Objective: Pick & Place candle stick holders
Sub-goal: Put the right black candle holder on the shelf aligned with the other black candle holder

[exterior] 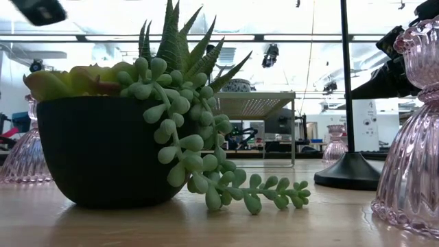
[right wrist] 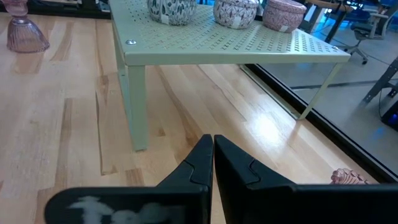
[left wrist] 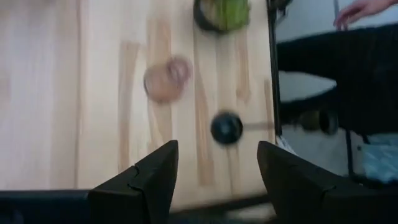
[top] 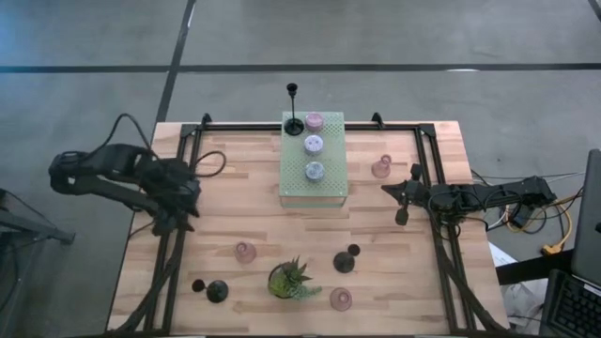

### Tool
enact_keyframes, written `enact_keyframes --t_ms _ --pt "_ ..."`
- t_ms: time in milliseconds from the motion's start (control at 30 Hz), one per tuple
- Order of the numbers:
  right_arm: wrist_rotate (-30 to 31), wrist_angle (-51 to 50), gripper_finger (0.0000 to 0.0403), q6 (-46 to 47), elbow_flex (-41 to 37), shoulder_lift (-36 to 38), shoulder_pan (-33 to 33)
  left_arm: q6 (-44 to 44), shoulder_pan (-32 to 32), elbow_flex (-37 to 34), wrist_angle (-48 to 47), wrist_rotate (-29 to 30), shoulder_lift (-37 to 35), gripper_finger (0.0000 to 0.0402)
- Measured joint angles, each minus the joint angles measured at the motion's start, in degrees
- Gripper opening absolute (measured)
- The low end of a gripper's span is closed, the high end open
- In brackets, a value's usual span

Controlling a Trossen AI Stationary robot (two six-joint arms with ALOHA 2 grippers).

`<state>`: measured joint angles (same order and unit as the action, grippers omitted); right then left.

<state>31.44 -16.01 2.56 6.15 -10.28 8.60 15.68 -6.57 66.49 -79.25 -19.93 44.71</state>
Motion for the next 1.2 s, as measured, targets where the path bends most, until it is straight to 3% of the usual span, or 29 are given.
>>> enact_keyframes --t_ms 267,500,667,867,1067,1200 --pt "0.0 0.0 0.0008 0.0 0.0 0.0 0.0 3.5 -5.1 -0.7 -1.8 -0.2 -1.6 0.0188" --pt "0.0 0.0 0.0008 0.0 0.0 0.0 0.0 6.9 -10.6 -9.6 -1.4 -7.5 -2.6 0.0187" --pt "0.0 0.0 0.0008 0.0 0.0 0.0 0.0 8.7 -14.8 -16.6 4.7 -9.5 -3.1 0.0185" --pt "0.0 0.0 0.0008 0.0 0.0 0.0 0.0 9.7 -15.5 -20.9 13.2 -9.2 -2.4 0.0184" --pt "0.0 0.0 0.0008 0.0 0.0 0.0 0.0 6.0 -15.4 -20.5 13.3 -3.3 -2.6 0.0184" --pt "0.0 0.0 0.0008 0.0 0.0 0.0 0.0 2.3 -15.4 -19.2 14.1 6.8 -2.6 0.0184"
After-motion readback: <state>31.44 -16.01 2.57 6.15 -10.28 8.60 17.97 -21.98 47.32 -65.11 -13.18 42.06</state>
